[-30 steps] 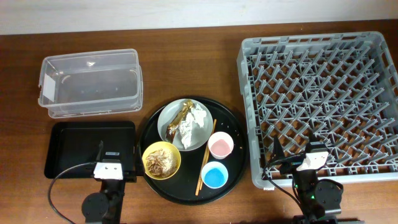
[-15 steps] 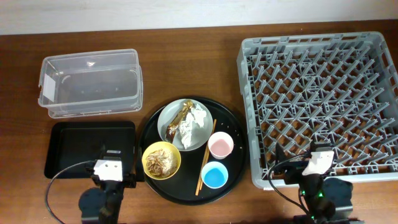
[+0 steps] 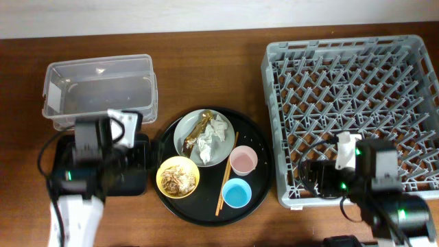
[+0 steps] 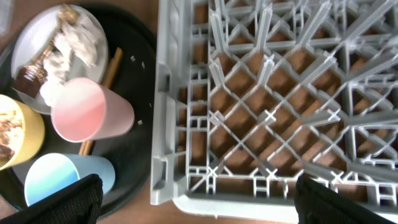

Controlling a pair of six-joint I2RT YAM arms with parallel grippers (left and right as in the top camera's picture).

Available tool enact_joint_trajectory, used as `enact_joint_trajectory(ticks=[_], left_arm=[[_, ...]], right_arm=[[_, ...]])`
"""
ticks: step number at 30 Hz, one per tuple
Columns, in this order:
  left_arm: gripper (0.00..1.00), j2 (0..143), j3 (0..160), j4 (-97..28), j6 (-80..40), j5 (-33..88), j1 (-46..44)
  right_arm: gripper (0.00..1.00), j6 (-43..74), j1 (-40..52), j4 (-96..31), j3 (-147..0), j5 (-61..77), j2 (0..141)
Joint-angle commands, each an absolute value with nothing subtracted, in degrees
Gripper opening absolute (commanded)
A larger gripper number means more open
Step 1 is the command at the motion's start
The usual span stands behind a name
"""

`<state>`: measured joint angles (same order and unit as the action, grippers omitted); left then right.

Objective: Sort waste into correct bins and load items into the dishwasher rack
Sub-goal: 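Move the left gripper toward the white plate on the round tray, then grasp the gold wrapper on the plate with the left gripper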

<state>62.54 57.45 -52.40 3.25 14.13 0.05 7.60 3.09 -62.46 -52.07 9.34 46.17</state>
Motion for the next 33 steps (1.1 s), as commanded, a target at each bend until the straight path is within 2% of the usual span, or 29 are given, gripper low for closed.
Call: enact_joint_trajectory(ticks=[1, 4, 8, 10, 13, 18, 20, 21, 22, 25, 30, 33], left_arm=[[0.99, 69.9, 66.6, -57.8, 2.8, 15.7, -0.1], [0.99, 71.4, 66.6, -57.8, 2.8, 15.8, -0.1], [0.99, 71.4, 66.7, -48.5, 2.9, 19.3, -0.5], [0.99, 72.2, 66.9, -43.2, 6.0, 18.8, -3.4], [0.99, 76.2, 66.9, -38.4, 9.9, 11.3, -9.5], [0.96, 91.4, 66.8, -31.7, 12.6, 5.0, -19.9], [0.95, 97.3, 66.8, -29.3, 12.6, 4.1, -21.2], [0.81, 100.1, 66.8, -28.9, 12.5, 3.2, -21.4], [0.73, 101.4, 66.8, -29.1, 12.5, 3.2, -21.4], [0.55, 104.9, 66.8, -29.3, 12.5, 2.2, -21.2], [0.45, 106.1, 66.8, -29.3, 12.5, 0.8, -21.2], [0.36, 106.5, 66.6, -29.3, 12.5, 0.8, -21.2]], right_arm=[[0.99, 8.0, 3.4, -63.5, -54.5, 9.8, 51.1], [0.99, 8.0, 3.4, -63.5, -54.5, 9.7, 52.2], [0.99, 8.0, 3.4, -63.7, -54.5, 9.7, 52.2], [0.99, 8.0, 3.4, -63.6, -54.5, 10.0, 52.2], [0.99, 8.0, 3.4, -62.6, -54.5, 12.4, 52.2], [0.99, 8.0, 3.4, -62.6, -54.5, 11.4, 52.2], [0.99, 8.0, 3.4, -62.7, -54.5, 11.4, 52.2], [0.99, 8.0, 3.4, -62.7, -54.5, 11.4, 52.2], [0.99, 8.0, 3.4, -62.7, -54.5, 11.4, 52.2], [0.99, 8.0, 3.4, -62.7, -54.5, 11.4, 52.2], [0.99, 8.0, 3.4, -62.7, -54.5, 11.4, 52.2], [0.99, 8.0, 3.4, -62.8, -54.5, 11.4, 52.2]])
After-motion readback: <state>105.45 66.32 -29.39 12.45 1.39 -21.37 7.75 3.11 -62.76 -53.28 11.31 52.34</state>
